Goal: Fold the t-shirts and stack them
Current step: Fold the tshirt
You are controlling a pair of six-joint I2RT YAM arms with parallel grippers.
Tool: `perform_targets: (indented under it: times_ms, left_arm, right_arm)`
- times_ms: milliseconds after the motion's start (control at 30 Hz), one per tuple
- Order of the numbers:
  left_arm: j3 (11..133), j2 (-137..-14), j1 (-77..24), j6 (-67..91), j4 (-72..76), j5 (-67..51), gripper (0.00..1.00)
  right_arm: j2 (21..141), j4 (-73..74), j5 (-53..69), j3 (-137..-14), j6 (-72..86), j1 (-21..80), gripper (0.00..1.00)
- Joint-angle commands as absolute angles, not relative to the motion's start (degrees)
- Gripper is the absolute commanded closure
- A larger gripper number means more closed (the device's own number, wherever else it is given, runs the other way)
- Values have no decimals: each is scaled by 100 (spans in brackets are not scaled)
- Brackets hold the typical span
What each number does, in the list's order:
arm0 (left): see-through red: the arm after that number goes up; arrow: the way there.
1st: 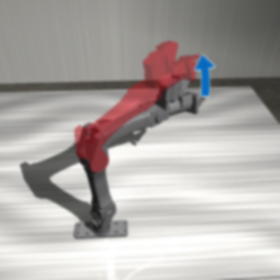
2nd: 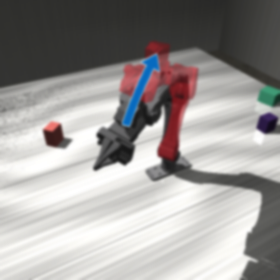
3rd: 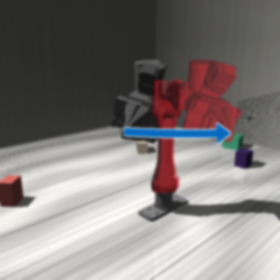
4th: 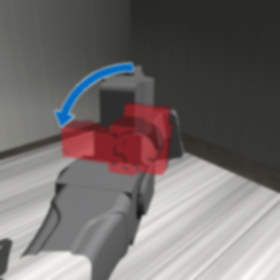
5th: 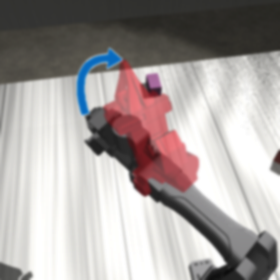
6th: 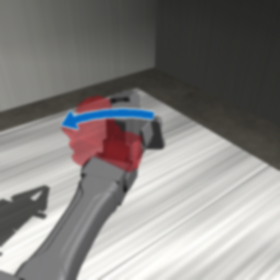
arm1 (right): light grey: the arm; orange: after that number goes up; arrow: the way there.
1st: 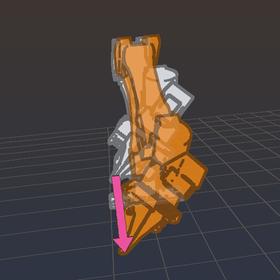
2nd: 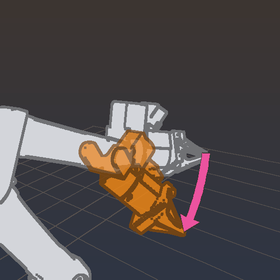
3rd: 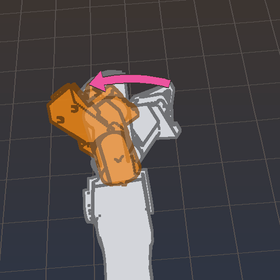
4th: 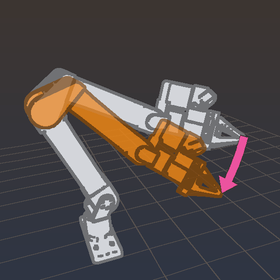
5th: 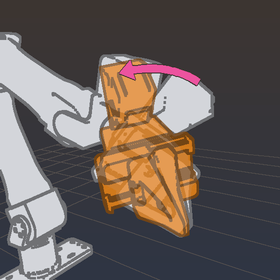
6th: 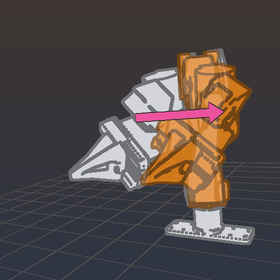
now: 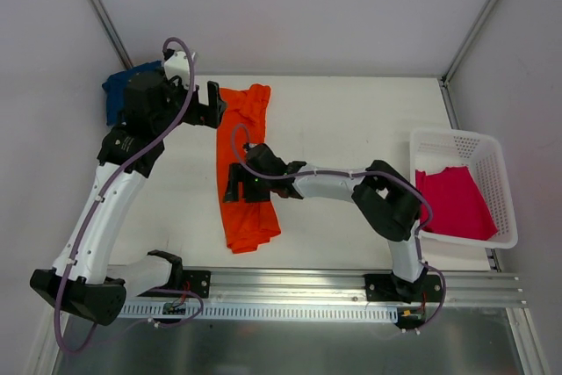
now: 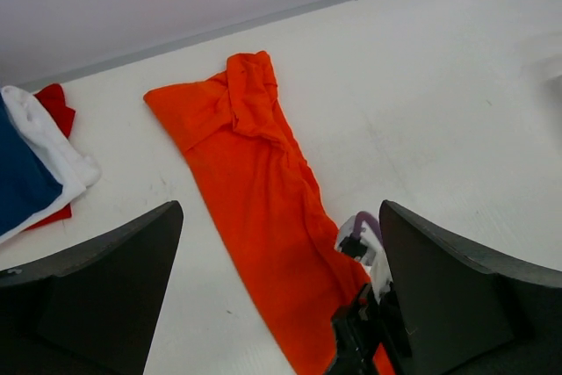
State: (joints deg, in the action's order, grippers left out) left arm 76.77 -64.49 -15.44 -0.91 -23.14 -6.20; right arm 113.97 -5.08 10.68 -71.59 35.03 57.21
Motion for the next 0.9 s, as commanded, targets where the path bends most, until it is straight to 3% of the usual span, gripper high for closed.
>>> perform_targets:
  times_ms: [0,67,200,300,500,667,867]
  left_arm:
    - [7857,-6021,-1617,-167,-1828,-1107,4]
    - [8068,-5863,-1626,-45,-1854,-1099,3]
    - [8533,-5643,-1626,465,-2503,-1090,2]
    - [8202,-5187,-1635,1062,-3242,-1038,7]
    - [5200,-2973,-1661,3066,-3410,-141,12]
    - [4343,-2461,-1661,3340,-3910,-237,13]
    - [3902,-2180,-1740,3550,-3964,-325,13]
  right_arm:
    - [11233,868,792,-8179,2682,5853,17]
    - [11066,1536,608,-8602,2313,5889,6]
    - [10260,2434,54,-9106,1908,5933,1]
    - [9348,2645,-464,-8475,1846,5924,0]
    - [7596,2812,-1379,-6436,2276,5897,1]
    - [6462,2751,-1433,-5144,2759,5898,1]
    - [5924,2602,-1451,-4440,3164,5976,1]
